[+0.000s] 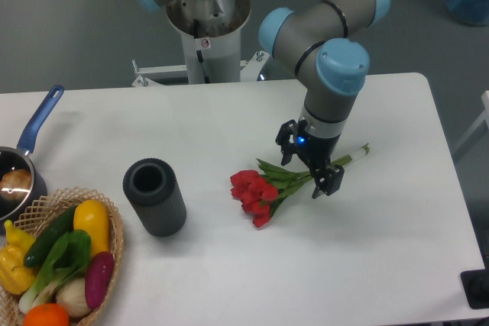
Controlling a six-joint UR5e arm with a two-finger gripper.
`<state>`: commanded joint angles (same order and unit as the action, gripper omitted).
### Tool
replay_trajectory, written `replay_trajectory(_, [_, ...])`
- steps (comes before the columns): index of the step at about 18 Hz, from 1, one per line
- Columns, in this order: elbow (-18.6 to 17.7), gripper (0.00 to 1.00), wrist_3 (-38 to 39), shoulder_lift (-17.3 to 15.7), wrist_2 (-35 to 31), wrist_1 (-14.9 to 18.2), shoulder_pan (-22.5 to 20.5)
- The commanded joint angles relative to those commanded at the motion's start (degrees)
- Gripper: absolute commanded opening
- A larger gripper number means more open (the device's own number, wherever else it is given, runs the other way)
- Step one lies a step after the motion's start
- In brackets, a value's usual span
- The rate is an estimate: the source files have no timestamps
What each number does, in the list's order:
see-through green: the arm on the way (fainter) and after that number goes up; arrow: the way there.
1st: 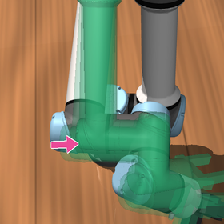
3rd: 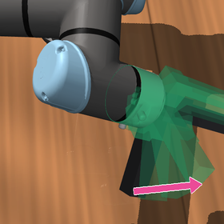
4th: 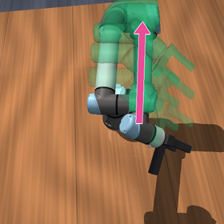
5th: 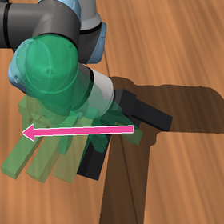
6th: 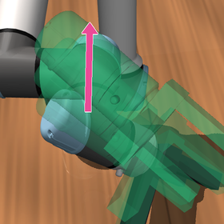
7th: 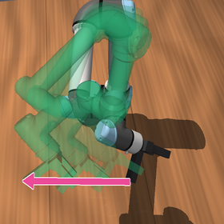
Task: Place the flowers on the table
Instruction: 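Open the gripper and raise it away from the tulip stems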
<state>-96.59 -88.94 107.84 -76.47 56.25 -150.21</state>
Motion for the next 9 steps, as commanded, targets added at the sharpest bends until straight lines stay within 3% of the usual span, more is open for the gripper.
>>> replay_trajectory(9, [0.3,1.0,-0.2,-0.2,0.1,-0.4,-0.4])
